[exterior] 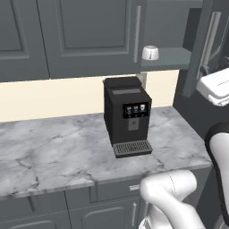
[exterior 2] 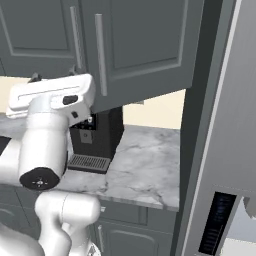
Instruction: Open the cabinet directly in front. Then move the beer and the mug to the dining counter with the candle on it.
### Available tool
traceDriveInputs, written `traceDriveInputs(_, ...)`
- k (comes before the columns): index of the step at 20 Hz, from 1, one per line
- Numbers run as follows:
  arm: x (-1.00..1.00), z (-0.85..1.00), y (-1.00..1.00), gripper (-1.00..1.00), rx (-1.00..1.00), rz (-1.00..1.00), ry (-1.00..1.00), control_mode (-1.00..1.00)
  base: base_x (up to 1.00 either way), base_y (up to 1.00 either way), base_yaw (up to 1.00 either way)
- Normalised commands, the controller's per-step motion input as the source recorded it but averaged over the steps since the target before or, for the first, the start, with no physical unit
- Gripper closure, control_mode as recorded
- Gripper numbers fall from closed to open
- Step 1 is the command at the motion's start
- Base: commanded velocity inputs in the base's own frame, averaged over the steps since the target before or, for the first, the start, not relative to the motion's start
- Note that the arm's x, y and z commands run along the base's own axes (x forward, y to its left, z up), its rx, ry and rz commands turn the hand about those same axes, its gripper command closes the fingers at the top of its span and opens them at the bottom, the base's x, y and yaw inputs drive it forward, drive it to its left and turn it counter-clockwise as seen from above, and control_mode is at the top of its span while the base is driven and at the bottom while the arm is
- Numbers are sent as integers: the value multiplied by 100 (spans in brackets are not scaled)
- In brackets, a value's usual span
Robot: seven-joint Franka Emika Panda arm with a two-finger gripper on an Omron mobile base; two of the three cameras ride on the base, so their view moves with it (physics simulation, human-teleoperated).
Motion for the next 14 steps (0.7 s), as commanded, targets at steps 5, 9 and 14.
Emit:
traceDriveInputs(5, 3, -11, 100, -100, -73, -20, 27, -100, 0, 0, 0)
traceDriveInputs(9, 79, 0, 99, -100, -41, -34, 18, -100, 0, 0, 0)
traceDriveInputs(14, 100, -2, 82, -100, -31, -34, 33, -100, 0, 0, 0)
